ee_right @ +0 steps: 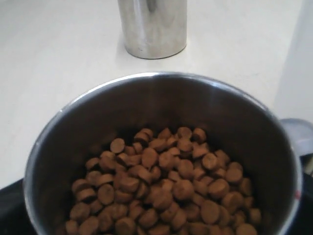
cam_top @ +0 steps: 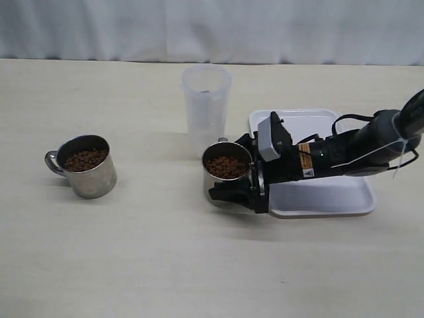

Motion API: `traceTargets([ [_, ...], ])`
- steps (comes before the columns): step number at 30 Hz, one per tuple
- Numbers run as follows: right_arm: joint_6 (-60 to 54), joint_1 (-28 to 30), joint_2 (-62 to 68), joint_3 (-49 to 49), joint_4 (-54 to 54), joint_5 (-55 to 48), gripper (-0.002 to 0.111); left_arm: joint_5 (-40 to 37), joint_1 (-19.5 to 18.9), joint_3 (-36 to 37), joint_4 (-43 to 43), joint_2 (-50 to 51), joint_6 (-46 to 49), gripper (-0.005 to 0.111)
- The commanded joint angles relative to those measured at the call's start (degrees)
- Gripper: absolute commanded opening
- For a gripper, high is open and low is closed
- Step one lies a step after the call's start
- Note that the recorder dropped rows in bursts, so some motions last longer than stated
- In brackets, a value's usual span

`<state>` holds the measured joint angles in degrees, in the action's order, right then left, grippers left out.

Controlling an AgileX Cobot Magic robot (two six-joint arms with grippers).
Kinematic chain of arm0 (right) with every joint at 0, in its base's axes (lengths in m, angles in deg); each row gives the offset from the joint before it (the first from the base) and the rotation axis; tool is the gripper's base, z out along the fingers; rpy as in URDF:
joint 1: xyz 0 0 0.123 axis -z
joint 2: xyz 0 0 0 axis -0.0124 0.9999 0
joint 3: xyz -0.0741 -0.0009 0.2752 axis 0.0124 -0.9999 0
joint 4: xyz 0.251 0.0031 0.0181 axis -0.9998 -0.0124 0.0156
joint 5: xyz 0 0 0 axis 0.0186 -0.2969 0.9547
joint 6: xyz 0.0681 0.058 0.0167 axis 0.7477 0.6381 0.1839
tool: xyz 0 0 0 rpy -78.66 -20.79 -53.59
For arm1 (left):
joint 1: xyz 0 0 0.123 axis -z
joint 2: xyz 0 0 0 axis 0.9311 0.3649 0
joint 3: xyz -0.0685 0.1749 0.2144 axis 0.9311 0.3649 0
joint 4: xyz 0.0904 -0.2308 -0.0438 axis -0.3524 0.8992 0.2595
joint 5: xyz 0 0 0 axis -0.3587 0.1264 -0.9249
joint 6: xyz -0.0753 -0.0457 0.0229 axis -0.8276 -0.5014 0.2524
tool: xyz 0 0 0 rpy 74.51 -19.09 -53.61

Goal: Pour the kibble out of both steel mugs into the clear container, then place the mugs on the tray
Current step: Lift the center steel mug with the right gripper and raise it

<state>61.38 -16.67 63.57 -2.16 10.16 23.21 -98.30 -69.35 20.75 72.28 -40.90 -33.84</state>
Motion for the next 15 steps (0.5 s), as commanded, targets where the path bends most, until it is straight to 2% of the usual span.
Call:
traceTargets([
  [1,12.11,3.26,-5.42,-0.23,3.69,2.84,0.004,0.34,0.09,0.2,0.2,-0.09,-0.13,0.0],
  [4,17.0,4.05,-9.74,-1.96,4.38,-0.32,0.004,0.34,0.09,0.2,0.2,-0.09,-0.13,0.0],
  [11,25.91,1.51,-22.1,-4.82,3.02,-26.42,0.004,0.34,0.09,0.2,0.2,-0.09,-0.13,0.0],
  [15,26.96,-0.28,-26.68,-4.82,1.96,-35.62,0.004,0.34,0.09,0.2,0.2,-0.09,-0.13,0.0],
])
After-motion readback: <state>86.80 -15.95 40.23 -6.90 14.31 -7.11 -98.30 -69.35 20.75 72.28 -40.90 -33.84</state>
